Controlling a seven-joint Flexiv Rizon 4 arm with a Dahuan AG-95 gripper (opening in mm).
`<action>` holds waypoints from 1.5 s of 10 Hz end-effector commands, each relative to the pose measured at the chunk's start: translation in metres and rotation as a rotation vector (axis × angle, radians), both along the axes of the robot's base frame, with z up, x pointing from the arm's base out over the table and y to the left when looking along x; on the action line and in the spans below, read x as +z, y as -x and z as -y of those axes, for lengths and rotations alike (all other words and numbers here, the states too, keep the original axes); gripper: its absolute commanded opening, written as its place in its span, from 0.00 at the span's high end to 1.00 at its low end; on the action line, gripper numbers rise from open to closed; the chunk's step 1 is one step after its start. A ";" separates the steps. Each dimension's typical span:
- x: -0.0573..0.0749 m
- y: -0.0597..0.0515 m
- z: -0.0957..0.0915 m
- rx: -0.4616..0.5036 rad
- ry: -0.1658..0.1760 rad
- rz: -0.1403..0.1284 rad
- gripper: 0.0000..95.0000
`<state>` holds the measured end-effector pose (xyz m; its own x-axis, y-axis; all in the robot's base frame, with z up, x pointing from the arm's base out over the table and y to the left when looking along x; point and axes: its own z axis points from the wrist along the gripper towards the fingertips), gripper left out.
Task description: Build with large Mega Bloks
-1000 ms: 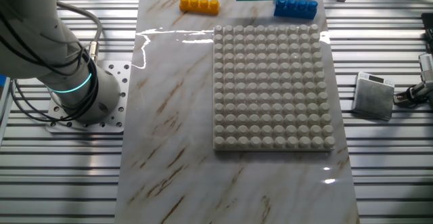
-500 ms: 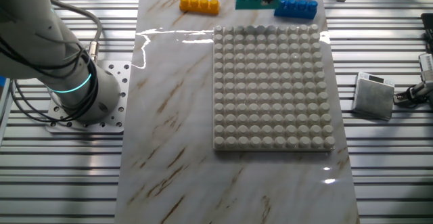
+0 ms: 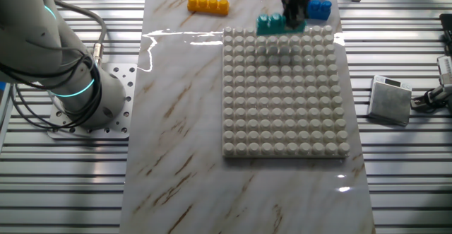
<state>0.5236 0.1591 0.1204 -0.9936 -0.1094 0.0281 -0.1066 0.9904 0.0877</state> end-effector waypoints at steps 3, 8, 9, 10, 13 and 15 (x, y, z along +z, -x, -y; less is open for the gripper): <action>-0.003 -0.002 0.024 0.031 0.004 -0.005 1.00; -0.001 0.000 0.025 0.091 0.000 -0.011 1.00; -0.001 0.000 0.025 0.090 0.017 -0.014 1.00; -0.001 0.000 0.025 0.082 0.041 -0.011 1.00; -0.001 0.000 0.025 -0.020 0.067 -0.007 1.00; -0.001 0.000 0.025 -0.063 0.067 0.025 1.00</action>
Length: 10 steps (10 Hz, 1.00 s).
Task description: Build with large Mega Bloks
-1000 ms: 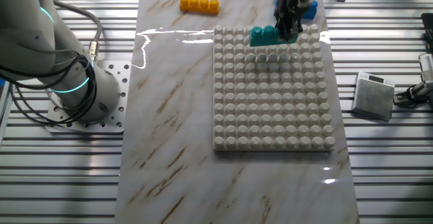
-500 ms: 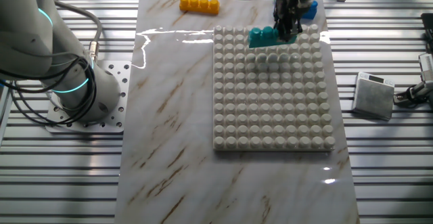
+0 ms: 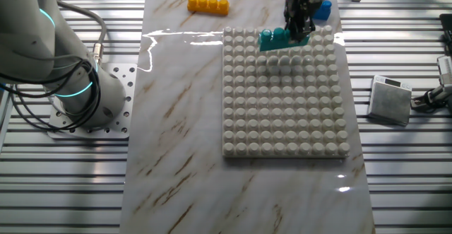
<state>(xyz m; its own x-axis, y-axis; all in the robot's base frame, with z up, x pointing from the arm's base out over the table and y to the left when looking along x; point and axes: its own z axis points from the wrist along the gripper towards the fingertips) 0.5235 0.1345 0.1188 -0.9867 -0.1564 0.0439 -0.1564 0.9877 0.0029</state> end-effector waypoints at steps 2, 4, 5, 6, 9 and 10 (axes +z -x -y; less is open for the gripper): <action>0.001 -0.003 0.010 -0.135 -0.014 0.051 1.00; 0.003 -0.006 0.025 -0.131 -0.018 0.057 1.00; 0.002 -0.008 0.031 -0.130 -0.023 0.057 1.00; 0.000 -0.010 0.034 -0.126 -0.024 0.058 1.00; -0.015 -0.013 0.048 -0.107 -0.025 0.062 1.00; -0.016 -0.014 0.048 -0.107 -0.026 0.062 1.00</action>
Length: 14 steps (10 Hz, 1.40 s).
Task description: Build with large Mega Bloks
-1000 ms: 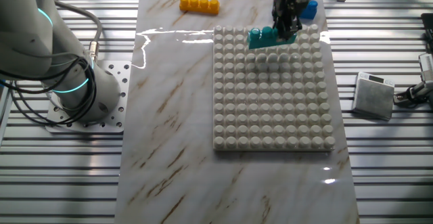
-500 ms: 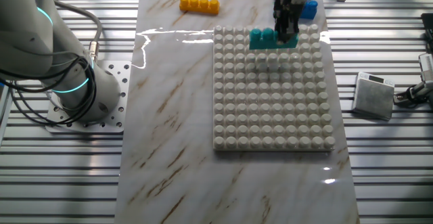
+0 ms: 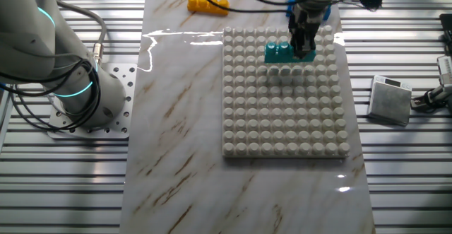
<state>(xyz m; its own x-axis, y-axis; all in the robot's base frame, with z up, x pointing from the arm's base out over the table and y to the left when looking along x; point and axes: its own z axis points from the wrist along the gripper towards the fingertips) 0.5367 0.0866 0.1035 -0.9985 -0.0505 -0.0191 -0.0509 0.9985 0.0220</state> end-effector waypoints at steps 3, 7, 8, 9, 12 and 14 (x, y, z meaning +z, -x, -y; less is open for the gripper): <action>-0.013 -0.002 0.007 -0.016 0.001 0.006 1.00; -0.019 -0.004 0.008 -0.042 -0.002 0.006 1.00; -0.020 -0.004 0.008 -0.041 -0.004 0.007 1.00; -0.021 -0.004 0.008 -0.040 -0.008 0.006 1.00; -0.026 -0.006 0.009 -0.025 -0.009 0.008 1.00; -0.026 -0.009 0.009 -0.021 -0.010 0.006 1.00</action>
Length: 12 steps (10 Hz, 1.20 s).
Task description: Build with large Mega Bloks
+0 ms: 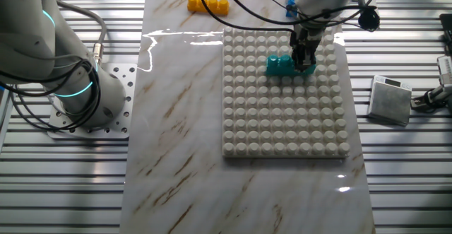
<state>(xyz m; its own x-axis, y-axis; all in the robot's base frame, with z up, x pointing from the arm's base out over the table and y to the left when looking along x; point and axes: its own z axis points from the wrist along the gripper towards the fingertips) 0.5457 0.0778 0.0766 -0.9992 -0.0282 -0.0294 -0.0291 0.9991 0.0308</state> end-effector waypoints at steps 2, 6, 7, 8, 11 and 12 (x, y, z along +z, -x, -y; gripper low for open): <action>0.001 -0.004 0.000 0.002 0.000 -0.004 1.00; -0.002 -0.005 0.000 0.013 -0.002 -0.003 1.00; -0.003 -0.006 -0.001 0.017 -0.002 -0.003 1.00; -0.005 -0.006 -0.001 0.019 -0.002 -0.004 1.00; -0.008 -0.007 -0.003 0.022 -0.003 -0.005 1.00; -0.009 -0.007 -0.003 0.021 -0.004 -0.005 1.00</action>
